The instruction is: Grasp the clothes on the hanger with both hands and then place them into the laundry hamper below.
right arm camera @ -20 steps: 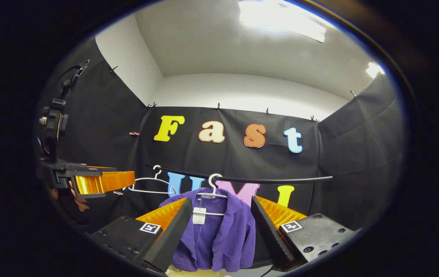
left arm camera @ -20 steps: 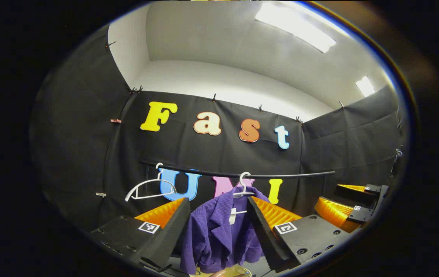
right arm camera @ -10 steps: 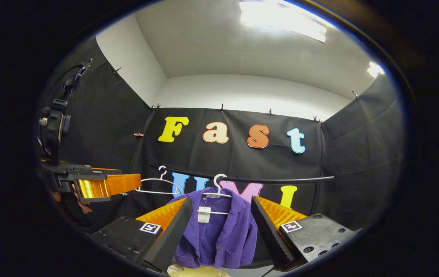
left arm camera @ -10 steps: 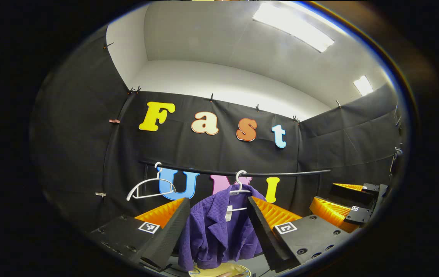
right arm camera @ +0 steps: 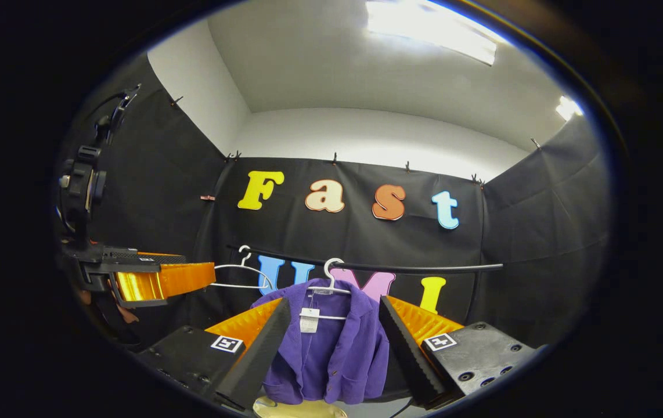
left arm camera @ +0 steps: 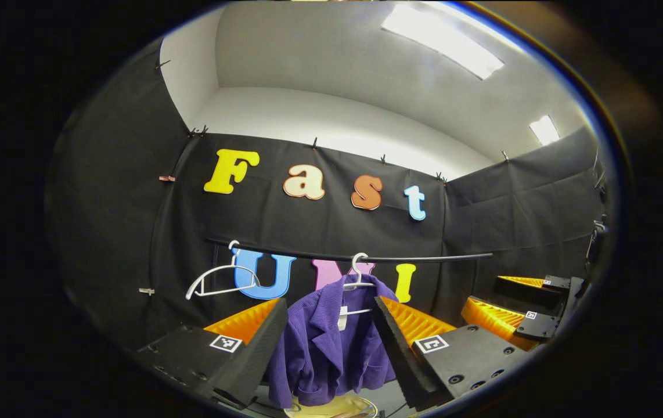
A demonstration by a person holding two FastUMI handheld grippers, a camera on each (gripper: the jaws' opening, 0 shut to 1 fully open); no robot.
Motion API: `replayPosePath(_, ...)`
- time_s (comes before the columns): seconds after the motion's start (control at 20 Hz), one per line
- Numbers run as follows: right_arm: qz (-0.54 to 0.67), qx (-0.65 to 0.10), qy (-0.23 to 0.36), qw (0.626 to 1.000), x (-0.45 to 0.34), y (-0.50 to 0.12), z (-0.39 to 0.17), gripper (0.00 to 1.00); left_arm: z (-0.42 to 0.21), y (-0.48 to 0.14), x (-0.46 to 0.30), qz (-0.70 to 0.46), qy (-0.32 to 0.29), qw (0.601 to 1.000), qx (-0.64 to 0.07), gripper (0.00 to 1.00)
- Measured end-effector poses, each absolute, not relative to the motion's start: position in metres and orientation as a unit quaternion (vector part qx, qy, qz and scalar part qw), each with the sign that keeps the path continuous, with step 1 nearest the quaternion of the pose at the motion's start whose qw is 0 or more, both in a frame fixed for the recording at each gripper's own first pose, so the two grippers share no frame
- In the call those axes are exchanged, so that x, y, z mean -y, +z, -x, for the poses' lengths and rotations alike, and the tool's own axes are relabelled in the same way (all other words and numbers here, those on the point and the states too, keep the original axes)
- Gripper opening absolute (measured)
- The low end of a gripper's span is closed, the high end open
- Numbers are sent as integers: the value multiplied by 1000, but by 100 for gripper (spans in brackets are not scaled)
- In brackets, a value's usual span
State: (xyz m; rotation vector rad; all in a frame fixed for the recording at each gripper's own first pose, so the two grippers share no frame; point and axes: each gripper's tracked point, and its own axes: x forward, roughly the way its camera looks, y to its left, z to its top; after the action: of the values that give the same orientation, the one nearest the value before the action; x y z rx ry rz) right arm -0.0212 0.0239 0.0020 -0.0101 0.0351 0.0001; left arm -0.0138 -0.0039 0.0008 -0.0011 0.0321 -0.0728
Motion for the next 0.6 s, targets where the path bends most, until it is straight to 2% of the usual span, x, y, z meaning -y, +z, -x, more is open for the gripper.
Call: replayPosePath(0.6,30,-39,-54,997,-45,-9,29,97,16,-14,-1,4,-119,993,-27,92)
